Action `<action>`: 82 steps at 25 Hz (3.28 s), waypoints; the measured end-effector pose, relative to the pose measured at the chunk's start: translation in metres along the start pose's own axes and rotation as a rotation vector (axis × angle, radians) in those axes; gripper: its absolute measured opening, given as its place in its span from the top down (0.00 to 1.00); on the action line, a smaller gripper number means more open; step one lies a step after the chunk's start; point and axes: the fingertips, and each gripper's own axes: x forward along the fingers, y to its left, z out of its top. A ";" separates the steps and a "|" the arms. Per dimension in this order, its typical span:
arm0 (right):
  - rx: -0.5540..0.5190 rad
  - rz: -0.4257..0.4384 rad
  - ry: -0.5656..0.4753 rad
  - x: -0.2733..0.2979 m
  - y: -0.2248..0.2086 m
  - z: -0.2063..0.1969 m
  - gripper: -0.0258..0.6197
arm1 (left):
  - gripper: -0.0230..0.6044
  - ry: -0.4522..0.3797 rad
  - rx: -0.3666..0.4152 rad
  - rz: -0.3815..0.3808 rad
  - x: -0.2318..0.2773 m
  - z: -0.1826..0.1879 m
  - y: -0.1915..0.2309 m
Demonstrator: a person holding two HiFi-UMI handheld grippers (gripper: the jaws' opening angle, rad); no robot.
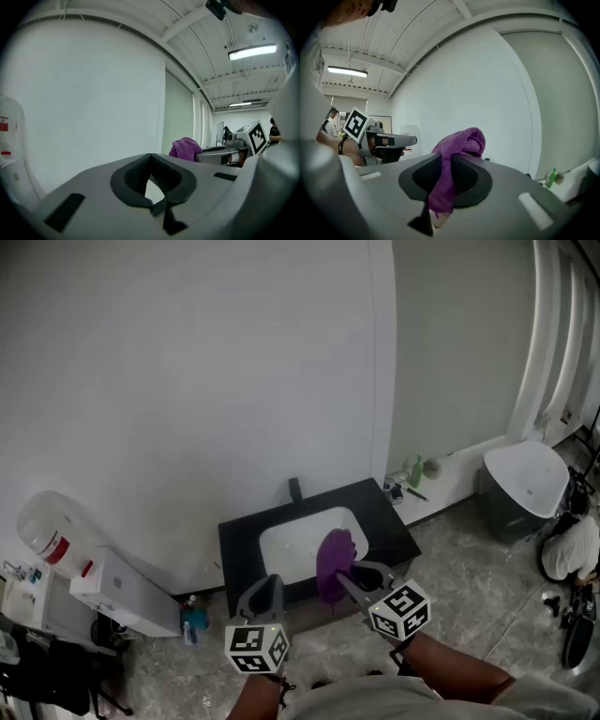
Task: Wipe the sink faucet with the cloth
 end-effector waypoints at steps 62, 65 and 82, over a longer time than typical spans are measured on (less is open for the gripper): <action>-0.065 0.225 0.329 0.482 -0.333 -0.120 0.87 | 0.95 0.284 -0.215 0.118 0.332 -0.128 0.141; -0.062 0.204 0.403 0.495 -0.337 -0.149 0.87 | 0.95 0.300 -0.211 0.091 0.339 -0.132 0.150; -0.067 0.171 0.422 0.494 -0.328 -0.156 0.87 | 0.95 0.327 -0.180 0.031 0.350 -0.130 0.178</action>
